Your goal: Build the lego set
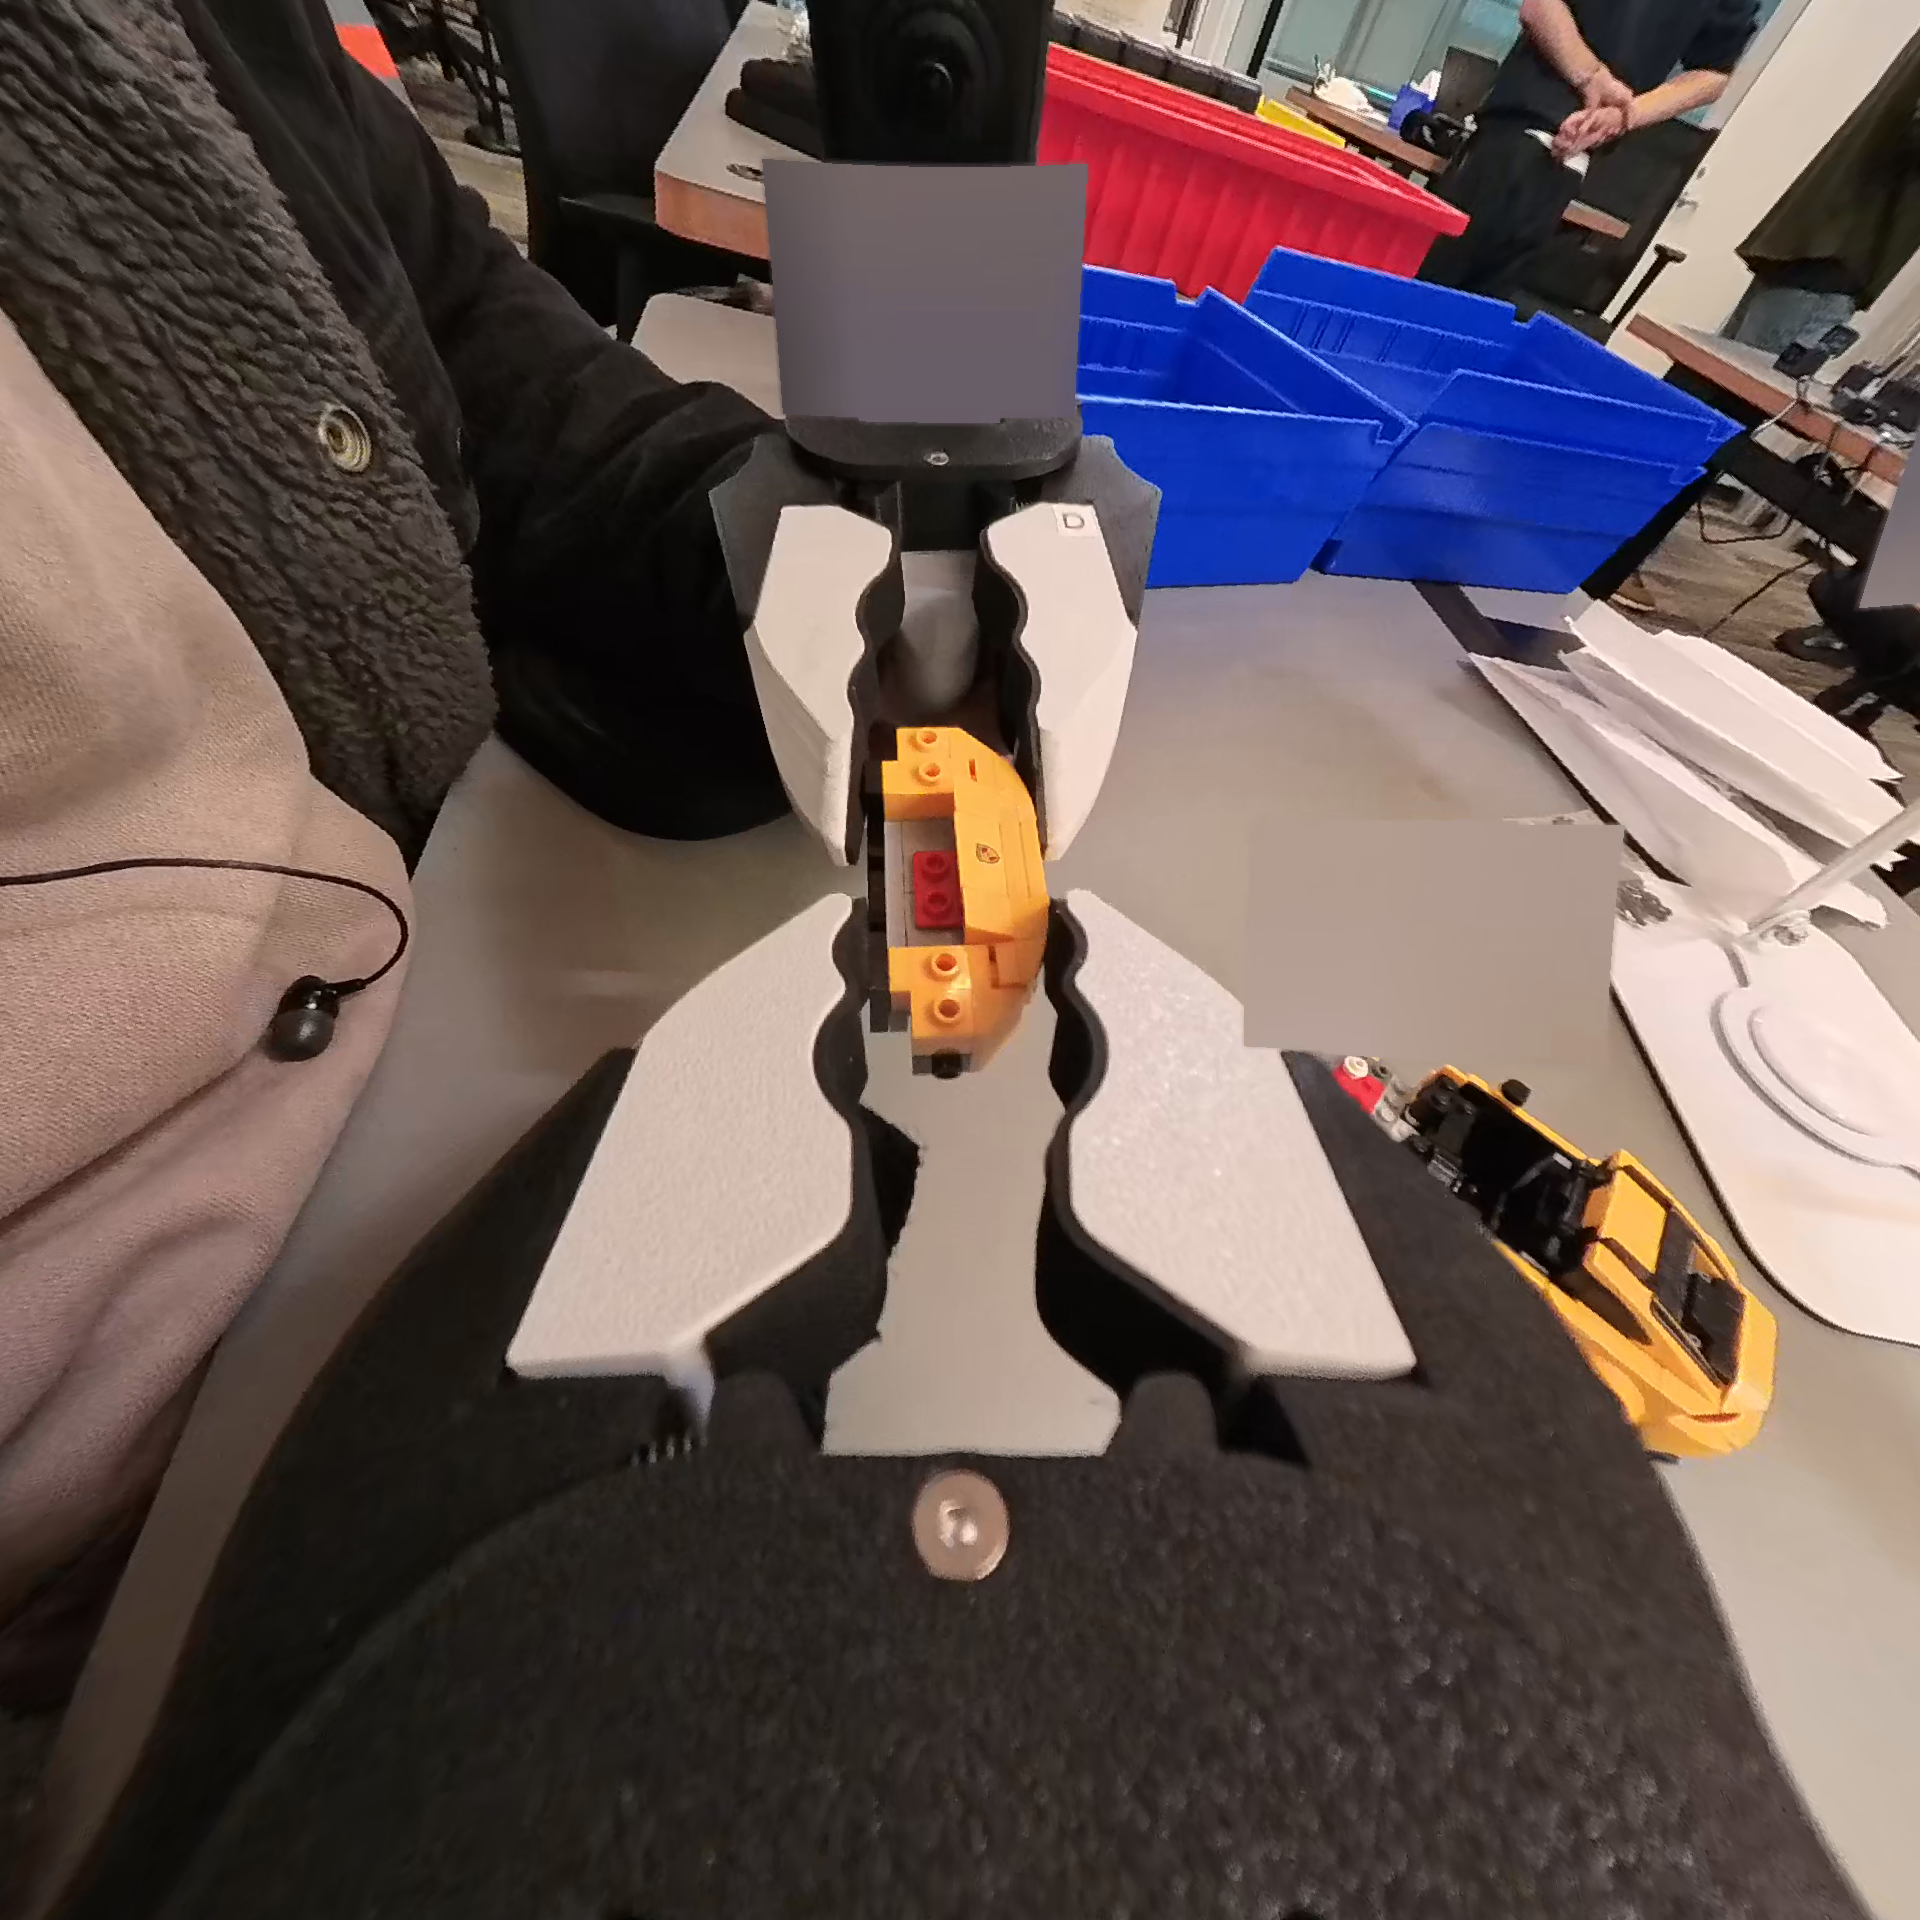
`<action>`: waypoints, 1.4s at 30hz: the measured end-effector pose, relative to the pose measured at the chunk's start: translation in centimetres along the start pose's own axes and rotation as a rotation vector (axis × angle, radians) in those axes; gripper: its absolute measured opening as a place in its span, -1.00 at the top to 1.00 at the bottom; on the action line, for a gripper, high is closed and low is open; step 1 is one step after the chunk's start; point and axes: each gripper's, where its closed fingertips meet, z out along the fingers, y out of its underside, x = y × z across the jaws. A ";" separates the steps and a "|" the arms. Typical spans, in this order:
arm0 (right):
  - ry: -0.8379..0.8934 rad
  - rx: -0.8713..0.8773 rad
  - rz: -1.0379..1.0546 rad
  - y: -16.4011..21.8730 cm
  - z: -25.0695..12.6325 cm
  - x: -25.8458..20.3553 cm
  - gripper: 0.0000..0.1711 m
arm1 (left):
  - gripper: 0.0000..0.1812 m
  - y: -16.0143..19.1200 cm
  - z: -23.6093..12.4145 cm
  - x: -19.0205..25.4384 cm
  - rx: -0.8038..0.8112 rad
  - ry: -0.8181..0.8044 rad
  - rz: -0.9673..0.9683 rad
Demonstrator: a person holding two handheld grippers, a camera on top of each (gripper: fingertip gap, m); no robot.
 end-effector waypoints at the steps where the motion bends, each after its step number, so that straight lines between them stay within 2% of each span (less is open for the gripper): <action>1: 0.006 -0.001 0.005 0.0 0.0 0.1 0.62 | 0.63 0.1 0.0 -0.1 0.001 0.000 -0.002; 7: 0.037 -0.006 -0.024 0.1 -0.3 0.7 0.62 | 0.59 0.5 0.0 -0.5 -0.032 -0.031 0.032; 12: 0.027 -0.004 0.032 0.0 0.0 0.7 0.62 | 0.64 0.8 0.1 -0.8 -0.041 -0.040 -0.009; 14: 0.012 -0.009 0.128 0.4 0.2 1.0 0.62 | 0.65 1.0 0.2 -1.1 -0.047 -0.041 -0.076; 19: -0.015 0.039 0.302 -0.1 0.3 2.0 0.62 | 0.65 0.1 -0.2 -1.9 0.054 0.004 -0.332; 24: 0.002 0.041 0.292 -0.3 0.6 2.1 0.49 | 0.66 -0.4 -0.4 -2.2 0.104 0.022 -0.404; 27: -0.001 0.038 0.266 -0.4 1.0 1.8 0.50 | 0.66 -0.8 -0.6 -2.4 0.141 0.033 -0.446; 31: 0.010 0.055 0.266 -0.9 1.1 1.9 0.57 | 0.66 -1.1 -0.6 -2.4 0.163 0.043 -0.472; 39: -0.090 0.102 0.540 -1.4 0.8 2.2 0.58 | 0.63 -1.1 -0.6 -2.7 0.172 0.036 -0.502; 42: -0.093 0.118 0.553 -1.1 0.8 2.2 0.58 | 0.59 -1.0 -0.5 -2.6 0.159 0.030 -0.485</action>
